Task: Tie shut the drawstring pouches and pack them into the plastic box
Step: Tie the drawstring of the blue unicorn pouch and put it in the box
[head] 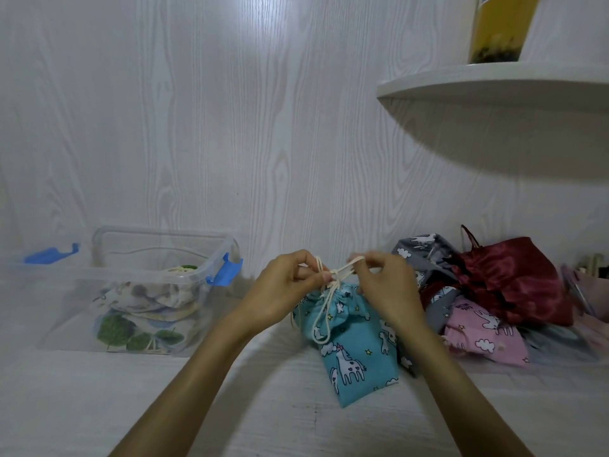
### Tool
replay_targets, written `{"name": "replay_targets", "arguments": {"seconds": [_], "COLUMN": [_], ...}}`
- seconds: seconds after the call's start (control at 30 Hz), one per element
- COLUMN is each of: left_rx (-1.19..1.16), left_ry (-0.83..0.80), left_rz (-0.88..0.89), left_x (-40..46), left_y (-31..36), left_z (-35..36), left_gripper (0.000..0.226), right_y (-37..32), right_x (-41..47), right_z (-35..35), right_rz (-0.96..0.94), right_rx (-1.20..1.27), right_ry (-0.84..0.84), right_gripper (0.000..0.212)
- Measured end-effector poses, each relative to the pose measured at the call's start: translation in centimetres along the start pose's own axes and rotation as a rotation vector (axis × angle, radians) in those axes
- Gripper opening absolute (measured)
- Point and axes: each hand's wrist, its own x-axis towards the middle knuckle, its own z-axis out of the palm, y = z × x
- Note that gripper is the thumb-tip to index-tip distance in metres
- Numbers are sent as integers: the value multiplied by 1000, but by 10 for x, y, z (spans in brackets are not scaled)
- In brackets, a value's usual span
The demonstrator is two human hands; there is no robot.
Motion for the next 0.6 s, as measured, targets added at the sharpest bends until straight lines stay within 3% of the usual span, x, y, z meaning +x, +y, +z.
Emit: {"name": "replay_targets", "arguments": {"seconds": [0.07,0.13,0.27,0.33,0.37,0.43,0.53,0.6], "left_rx": [42,14,-47,-46,-37,-29,-79,-112], "left_ry": [-20,-50,-85,-80,-72,-55,-17,11], "left_rz": [-13,-15,-8,-9,-12,-17,-22,-20], "left_x": [0,-1,-1,-1,-1,1,2,3], "left_y": [0,3,7,6,4,0,-5,-6], "left_z": [-5,-8,-10,-13,-15,-18,-22,-24], "left_gripper": [13,10,8,10,12,12,9,8], "right_y": [-5,-8,-6,-2,1,6,23,29], "right_x": [2,1,-1,0,2,5,10,14], "right_z": [-5,-8,-6,-6,-7,-10,-24,-43], "right_rz": [291,489,719,694,628,447,157,129], "right_rx": [392,696,1135,1282,1248,926,109,-305], "right_ry": [-263,-386,-394,-367,-343,-265,-14,6], "right_gripper": [24,20,12,3,2,6,19,17]}}
